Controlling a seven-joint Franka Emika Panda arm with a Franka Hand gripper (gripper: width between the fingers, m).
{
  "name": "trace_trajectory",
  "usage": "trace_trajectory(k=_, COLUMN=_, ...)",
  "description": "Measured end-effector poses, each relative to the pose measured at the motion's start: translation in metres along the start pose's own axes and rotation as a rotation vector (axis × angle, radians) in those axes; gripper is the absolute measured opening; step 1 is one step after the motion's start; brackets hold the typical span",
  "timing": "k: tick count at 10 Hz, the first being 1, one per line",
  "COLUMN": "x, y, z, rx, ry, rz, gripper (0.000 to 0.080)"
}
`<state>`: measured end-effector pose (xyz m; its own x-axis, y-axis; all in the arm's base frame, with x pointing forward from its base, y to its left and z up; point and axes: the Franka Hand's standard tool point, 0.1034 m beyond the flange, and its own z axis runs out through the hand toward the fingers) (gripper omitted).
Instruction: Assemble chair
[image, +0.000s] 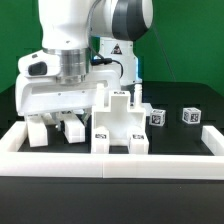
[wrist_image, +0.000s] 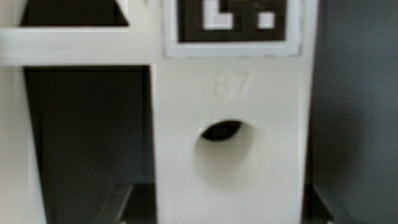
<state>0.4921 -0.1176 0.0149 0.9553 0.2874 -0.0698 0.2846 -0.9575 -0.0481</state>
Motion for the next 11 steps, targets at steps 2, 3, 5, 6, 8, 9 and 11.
trace_trajectory(k=2, x=-0.002, y=-0.002, z=-0.021, rx=0.013, ry=0.011, rz=0.005, gripper=0.0288)
trace_trajectory(k=3, x=-0.002, y=-0.005, z=-0.032, rx=0.024, ry=0.015, rz=0.007, gripper=0.0288)
trace_trajectory(k=5, x=0.003, y=-0.009, z=-0.054, rx=0.040, ry=0.027, rz=0.001, gripper=0.0288)
trace_trajectory(k=6, x=0.007, y=-0.010, z=-0.066, rx=0.037, ry=0.041, rz=-0.007, gripper=0.0288)
trace_trajectory(k=8, x=0.013, y=-0.007, z=-0.082, rx=0.036, ry=0.057, rz=-0.014, gripper=0.0288)
trace_trajectory(k=9, x=0.012, y=-0.007, z=-0.078, rx=0.037, ry=0.052, rz=-0.009, gripper=0.0288)
trace_trajectory(k=11, x=0.011, y=-0.008, z=-0.076, rx=0.038, ry=0.048, rz=0.004, gripper=0.0288)
